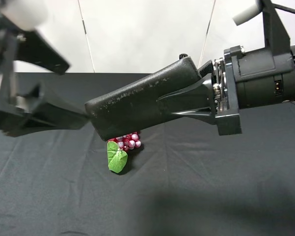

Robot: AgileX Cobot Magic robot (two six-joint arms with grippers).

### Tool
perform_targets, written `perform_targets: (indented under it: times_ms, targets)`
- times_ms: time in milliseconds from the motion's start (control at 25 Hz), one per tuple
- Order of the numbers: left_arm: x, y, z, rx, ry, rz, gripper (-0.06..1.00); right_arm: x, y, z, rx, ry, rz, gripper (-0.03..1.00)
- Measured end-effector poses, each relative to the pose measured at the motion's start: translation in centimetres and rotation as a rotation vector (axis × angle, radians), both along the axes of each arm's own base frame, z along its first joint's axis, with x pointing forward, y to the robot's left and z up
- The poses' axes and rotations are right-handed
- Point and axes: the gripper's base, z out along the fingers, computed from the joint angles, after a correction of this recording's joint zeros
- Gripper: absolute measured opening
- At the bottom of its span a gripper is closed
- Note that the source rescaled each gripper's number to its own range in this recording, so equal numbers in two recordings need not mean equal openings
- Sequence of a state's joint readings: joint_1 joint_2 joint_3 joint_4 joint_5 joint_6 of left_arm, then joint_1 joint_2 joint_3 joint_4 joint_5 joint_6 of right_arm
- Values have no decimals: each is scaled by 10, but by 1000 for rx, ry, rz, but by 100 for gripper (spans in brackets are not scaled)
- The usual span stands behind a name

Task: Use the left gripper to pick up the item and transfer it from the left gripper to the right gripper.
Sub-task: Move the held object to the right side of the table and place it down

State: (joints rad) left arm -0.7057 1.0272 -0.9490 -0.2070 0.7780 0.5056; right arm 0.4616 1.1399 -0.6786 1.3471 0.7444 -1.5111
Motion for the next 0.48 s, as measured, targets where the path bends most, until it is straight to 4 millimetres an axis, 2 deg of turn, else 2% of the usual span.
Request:
perform_targets:
  times_ms: [280, 480]
  targets:
    - [-21, 27, 8, 5, 138, 238, 100, 0, 0, 0, 6, 19, -10, 0]
    - [-40, 43, 13, 5, 211, 318, 100, 1, 0, 0, 9, 31, -22, 0]
